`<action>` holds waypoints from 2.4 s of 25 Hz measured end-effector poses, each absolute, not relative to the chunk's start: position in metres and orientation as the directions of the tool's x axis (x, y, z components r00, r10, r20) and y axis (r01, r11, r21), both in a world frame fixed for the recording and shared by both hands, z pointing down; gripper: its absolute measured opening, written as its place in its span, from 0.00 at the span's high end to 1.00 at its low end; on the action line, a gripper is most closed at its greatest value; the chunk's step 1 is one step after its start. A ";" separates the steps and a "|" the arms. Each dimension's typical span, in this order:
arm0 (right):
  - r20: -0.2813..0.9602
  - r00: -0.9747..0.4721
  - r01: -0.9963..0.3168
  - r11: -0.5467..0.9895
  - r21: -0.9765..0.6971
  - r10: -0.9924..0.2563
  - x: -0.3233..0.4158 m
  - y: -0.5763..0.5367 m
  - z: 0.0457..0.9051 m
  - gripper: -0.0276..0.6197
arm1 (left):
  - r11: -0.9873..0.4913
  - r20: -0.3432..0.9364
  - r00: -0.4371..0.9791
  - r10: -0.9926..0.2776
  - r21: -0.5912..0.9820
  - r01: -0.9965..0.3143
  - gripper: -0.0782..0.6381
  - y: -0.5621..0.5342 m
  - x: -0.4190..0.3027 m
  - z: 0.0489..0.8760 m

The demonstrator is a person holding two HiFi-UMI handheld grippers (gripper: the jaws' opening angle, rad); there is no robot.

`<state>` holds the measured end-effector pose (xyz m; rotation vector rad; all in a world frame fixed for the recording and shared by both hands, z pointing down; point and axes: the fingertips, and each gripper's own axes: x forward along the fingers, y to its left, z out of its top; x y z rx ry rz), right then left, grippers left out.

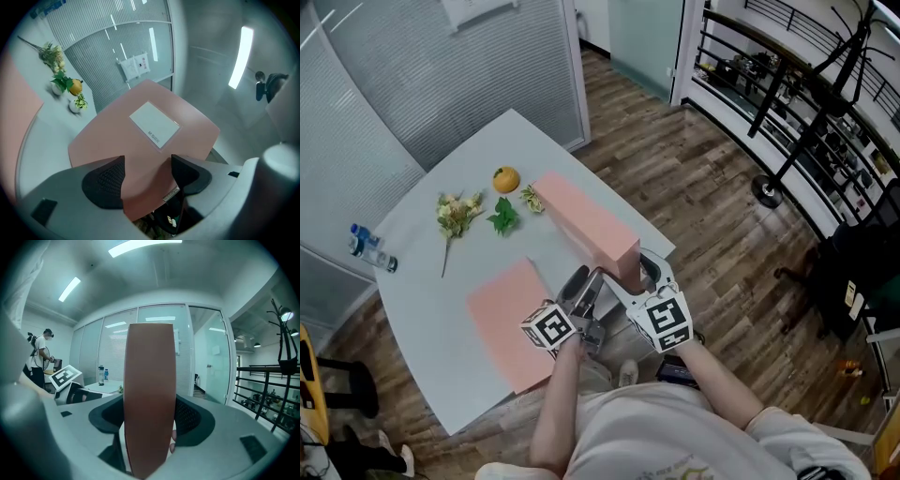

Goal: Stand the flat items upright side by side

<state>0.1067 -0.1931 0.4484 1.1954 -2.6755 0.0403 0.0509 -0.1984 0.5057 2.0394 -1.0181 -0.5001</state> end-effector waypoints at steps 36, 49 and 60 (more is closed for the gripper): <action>0.321 -0.642 -0.734 0.679 0.005 -0.696 0.109 -0.190 0.477 0.48 | -0.271 0.114 0.542 -0.833 0.770 -0.578 0.48 -0.191 0.023 0.528; 0.343 -0.587 -0.809 0.552 -0.203 -0.734 0.153 -0.164 0.499 0.48 | -0.255 0.180 0.484 -0.856 0.668 -0.699 0.48 -0.162 -0.018 0.517; 0.449 -0.684 -0.729 0.543 -0.416 -0.575 0.108 -0.109 0.538 0.49 | -0.308 0.372 0.481 -0.794 0.436 -0.846 0.50 -0.138 -0.075 0.533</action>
